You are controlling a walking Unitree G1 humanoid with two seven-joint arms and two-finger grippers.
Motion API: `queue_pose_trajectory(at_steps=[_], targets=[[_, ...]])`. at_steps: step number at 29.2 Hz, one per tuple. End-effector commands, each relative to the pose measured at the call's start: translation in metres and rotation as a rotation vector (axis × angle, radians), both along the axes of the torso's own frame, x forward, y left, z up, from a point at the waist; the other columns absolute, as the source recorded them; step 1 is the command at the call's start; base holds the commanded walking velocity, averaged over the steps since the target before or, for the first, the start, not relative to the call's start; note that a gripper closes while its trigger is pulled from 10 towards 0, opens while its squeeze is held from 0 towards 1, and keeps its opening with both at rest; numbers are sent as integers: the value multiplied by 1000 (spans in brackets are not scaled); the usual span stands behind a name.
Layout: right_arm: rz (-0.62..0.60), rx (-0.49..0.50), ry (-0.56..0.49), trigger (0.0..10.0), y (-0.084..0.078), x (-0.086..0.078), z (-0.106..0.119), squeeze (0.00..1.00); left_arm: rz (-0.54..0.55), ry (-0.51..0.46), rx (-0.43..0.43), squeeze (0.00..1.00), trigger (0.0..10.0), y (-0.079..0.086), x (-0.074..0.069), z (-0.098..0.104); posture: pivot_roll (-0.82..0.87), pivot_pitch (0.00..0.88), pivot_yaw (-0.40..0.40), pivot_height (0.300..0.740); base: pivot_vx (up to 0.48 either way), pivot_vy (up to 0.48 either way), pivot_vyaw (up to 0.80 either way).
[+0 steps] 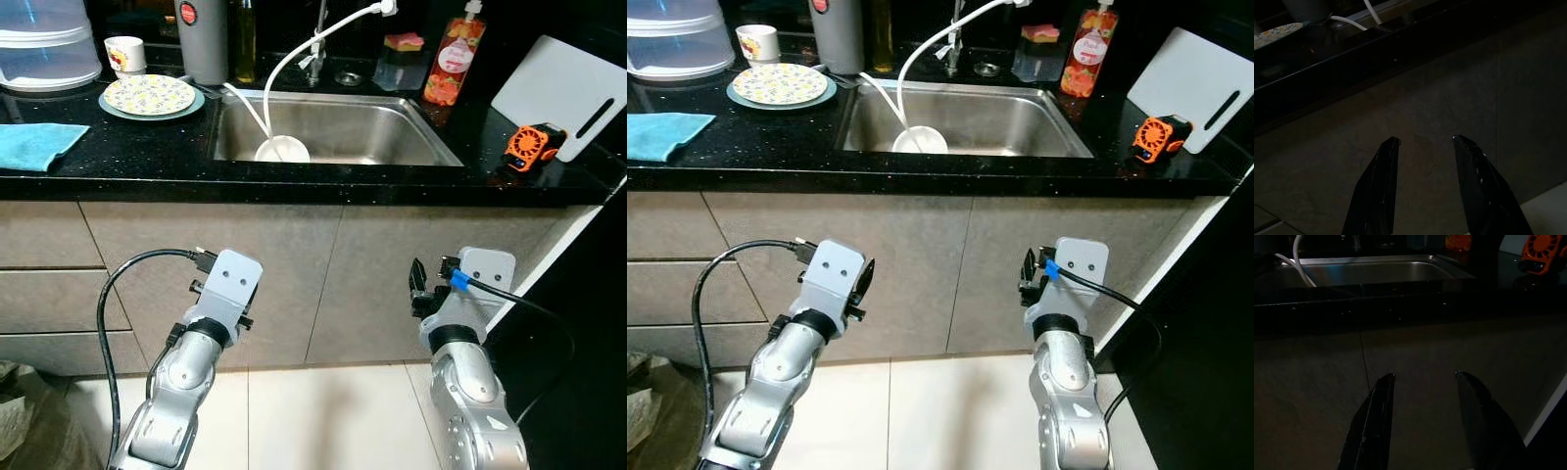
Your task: Kitchen organization
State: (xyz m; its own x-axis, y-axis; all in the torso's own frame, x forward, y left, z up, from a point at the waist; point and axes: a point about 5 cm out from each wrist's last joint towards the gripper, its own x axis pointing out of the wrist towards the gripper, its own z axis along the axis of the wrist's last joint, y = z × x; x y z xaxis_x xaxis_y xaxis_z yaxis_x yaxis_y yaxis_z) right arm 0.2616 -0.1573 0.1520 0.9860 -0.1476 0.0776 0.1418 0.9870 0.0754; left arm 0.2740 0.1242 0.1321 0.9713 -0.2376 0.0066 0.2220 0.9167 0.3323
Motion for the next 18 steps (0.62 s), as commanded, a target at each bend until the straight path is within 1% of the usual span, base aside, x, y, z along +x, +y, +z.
queue_pose_trajectory(at_steps=[1,8,12,18], targets=[[-7,6,-7,10000,0,0,0,0,-8,8,7,0,10000,1,1,-1,229,0,-37,740,0,0,0],[-6,9,-6,10000,-1,0,0,0,-8,7,6,0,10000,1,1,-1,229,0,-40,740,0,0,0],[-12,0,-6,10000,-4,0,2,0,-12,-2,0,0,10000,-3,1,2,220,0,-54,740,0,0,0],[-11,-8,-9,10000,-5,1,3,0,-15,-7,-1,0,10000,-5,2,3,220,7,-59,740,0,0,0]])
